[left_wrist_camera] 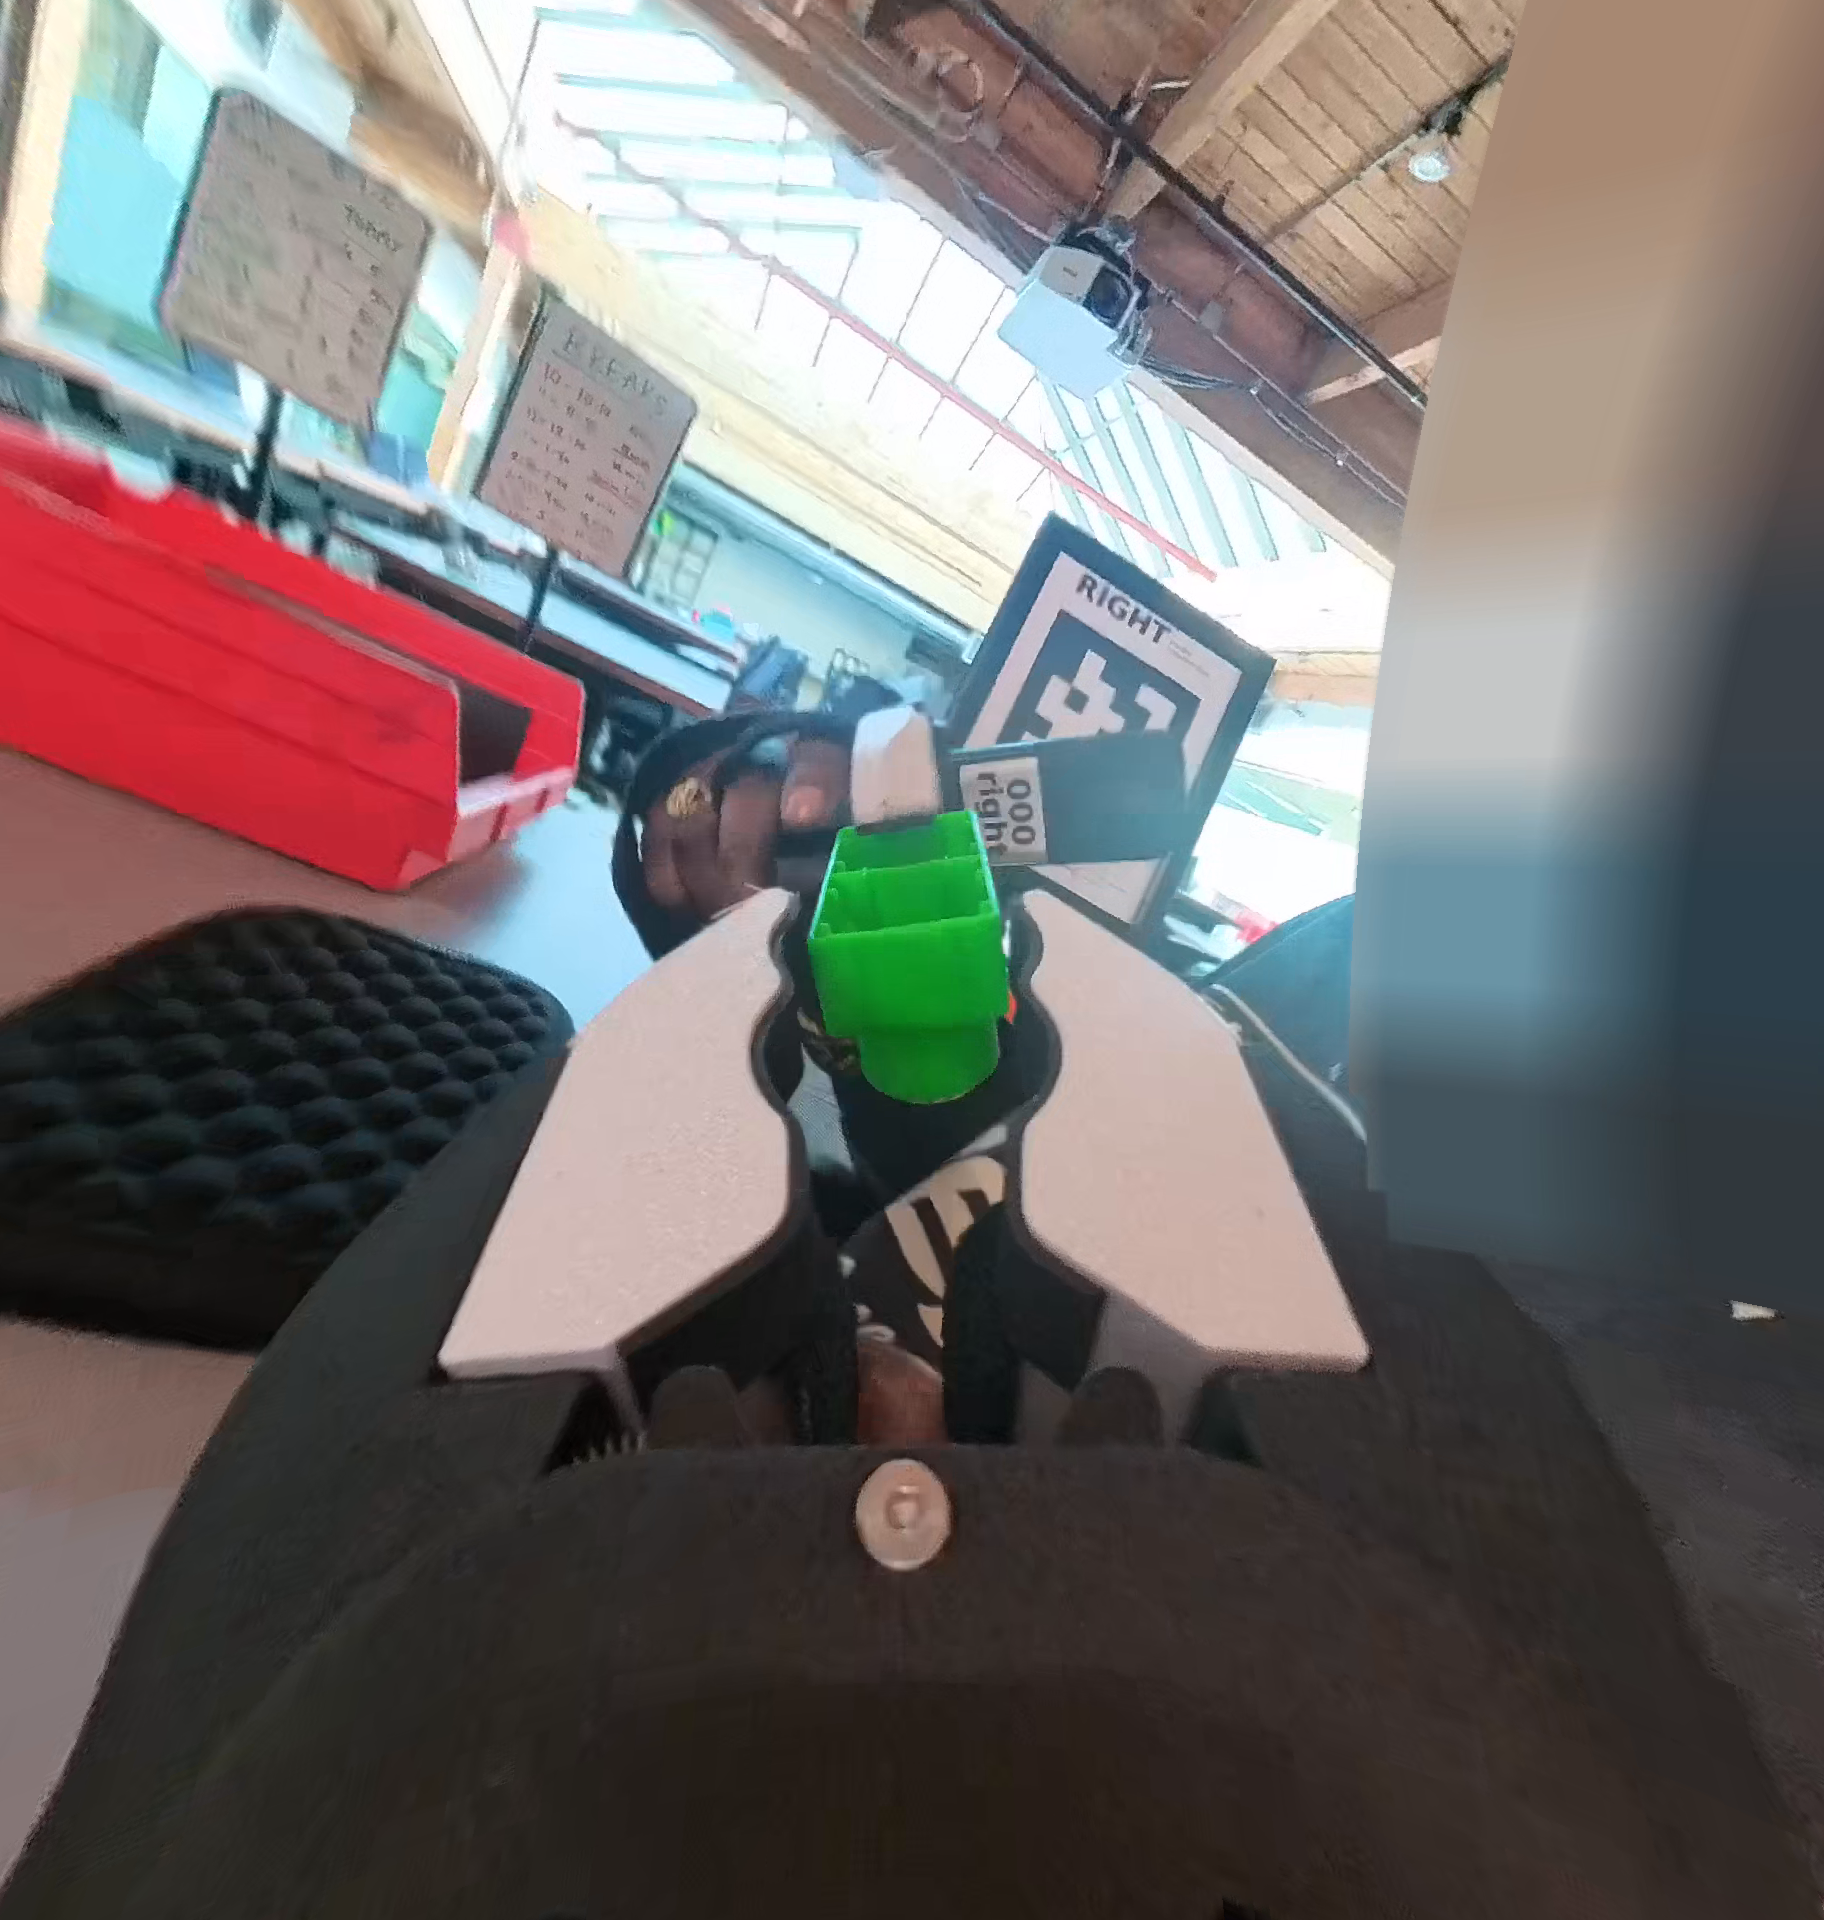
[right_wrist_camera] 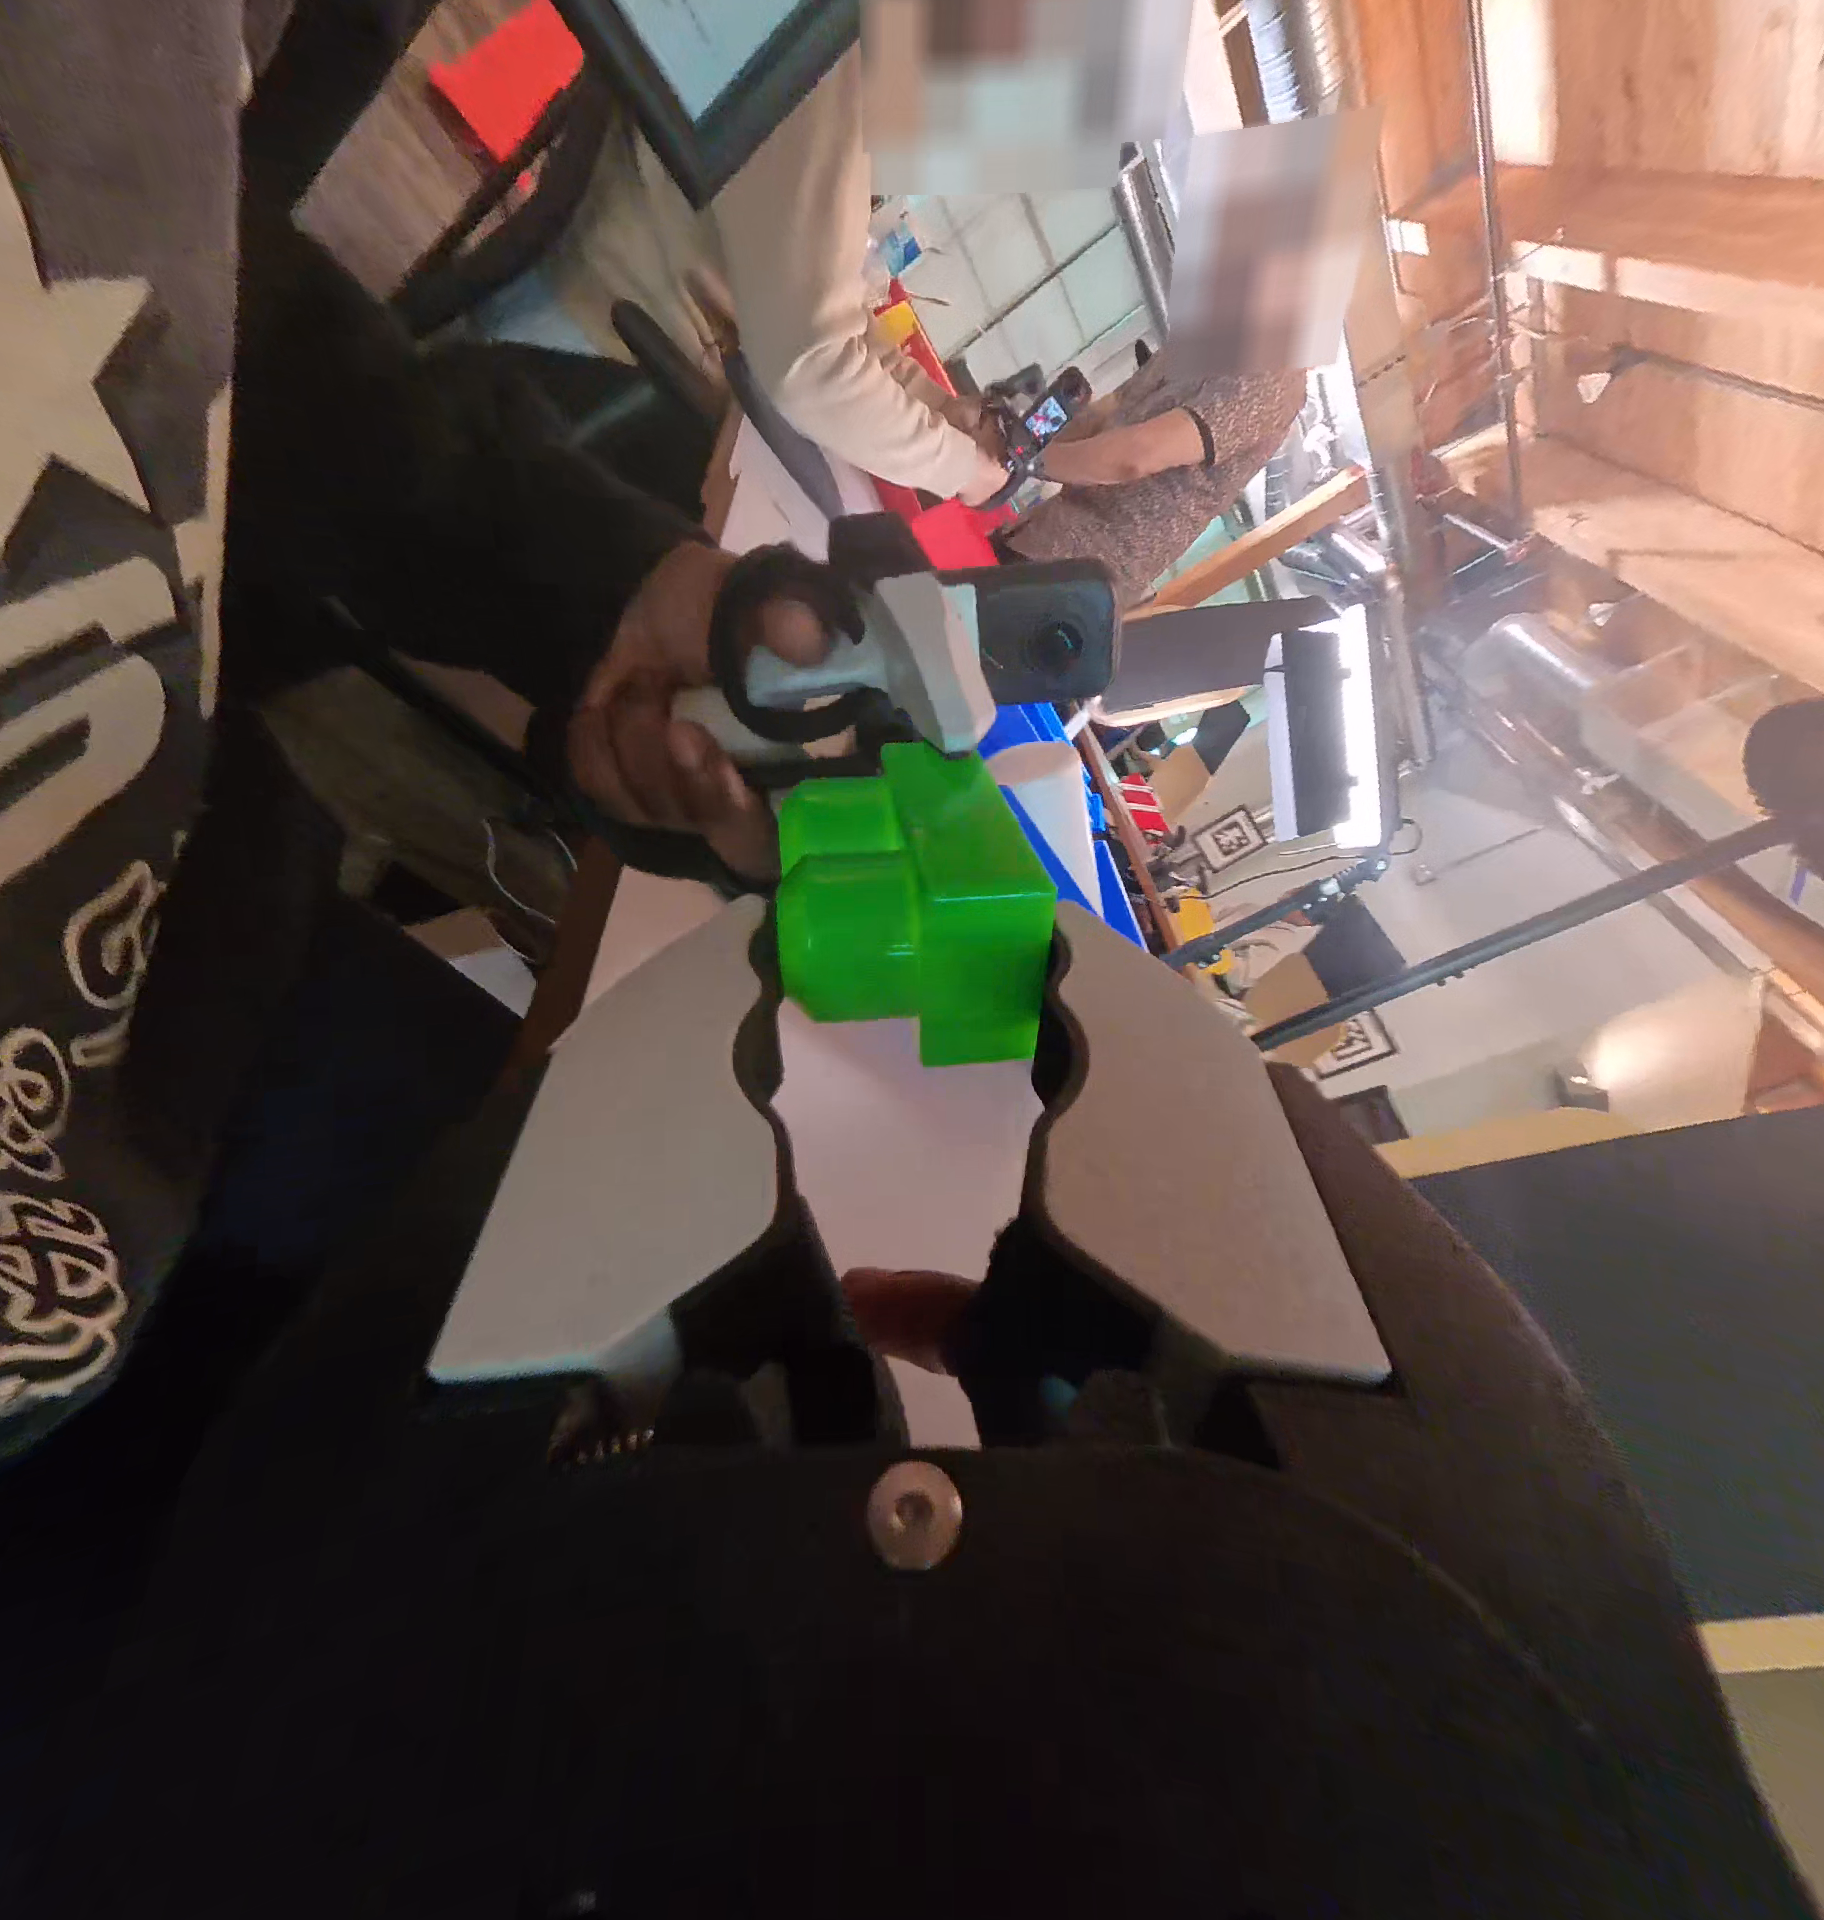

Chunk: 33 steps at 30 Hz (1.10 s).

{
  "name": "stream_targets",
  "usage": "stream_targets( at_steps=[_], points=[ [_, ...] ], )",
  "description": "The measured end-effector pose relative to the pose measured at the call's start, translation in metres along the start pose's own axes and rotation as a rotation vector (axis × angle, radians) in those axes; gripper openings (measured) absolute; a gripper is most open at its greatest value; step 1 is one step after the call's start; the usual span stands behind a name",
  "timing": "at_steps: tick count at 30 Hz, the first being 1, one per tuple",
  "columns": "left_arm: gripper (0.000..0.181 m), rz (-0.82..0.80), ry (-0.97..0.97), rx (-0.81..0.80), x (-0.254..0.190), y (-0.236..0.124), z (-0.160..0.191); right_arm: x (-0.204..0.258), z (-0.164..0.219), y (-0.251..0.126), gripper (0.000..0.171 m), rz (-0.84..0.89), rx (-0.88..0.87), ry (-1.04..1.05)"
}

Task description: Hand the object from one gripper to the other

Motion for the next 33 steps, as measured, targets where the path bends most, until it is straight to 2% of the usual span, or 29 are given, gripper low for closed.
stream_targets(
  at_steps=[1,2,6,8,11,16,19,23,25,29,33],
  points=[
    [0.043,0.005,0.078,-0.022,-0.004,0.000,-0.001,-0.002,0.000,-0.001,0.047,0.001,-0.024,0.049],
    [0.058,-0.005,0.179,-0.039,-0.008,0.000,0.000,-0.005,0.000,-0.003,0.047,0.011,-0.048,0.105],
    [0.080,-0.190,0.641,-0.014,-0.021,0.002,0.006,-0.017,0.007,-0.009,0.046,0.030,-0.108,0.362],
    [0.077,-0.243,0.747,-0.017,-0.024,0.005,0.006,-0.019,0.009,-0.009,0.046,0.026,-0.142,0.457],
    [0.067,-0.241,0.811,-0.068,-0.028,0.006,0.005,-0.019,0.007,-0.008,0.046,-0.005,-0.189,0.534],
    [0.058,-0.226,0.862,-0.012,-0.029,0.012,0.013,-0.016,0.006,-0.003,0.046,-0.056,-0.220,0.617],
    [0.045,-0.227,0.853,-0.027,-0.028,0.012,0.012,-0.013,0.005,-0.001,0.046,-0.082,-0.247,0.650],
    [0.044,-0.219,0.771,-0.008,-0.025,0.009,0.010,-0.014,0.005,0.000,0.046,-0.075,-0.249,0.672],
    [0.045,-0.190,0.666,-0.016,-0.025,0.010,0.007,-0.015,0.003,-0.001,0.048,-0.058,-0.272,0.655],
    [0.045,-0.127,0.388,-0.054,-0.021,0.004,-0.002,-0.017,-0.001,-0.009,0.063,0.094,-0.255,0.374],
    [0.044,-0.056,0.143,-0.031,-0.014,-0.001,-0.003,-0.016,-0.005,-0.012,0.066,0.136,-0.128,0.109]
  ],
)
Point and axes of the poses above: each gripper's, where its closed fingertips meet, y out along the fingers, z out of its underside, x = y × z across the jaws, the point moved 7 cm from there along -y, back along the fingers, and after that the axes turned 13 degrees about -y, right-handed, at the moved point
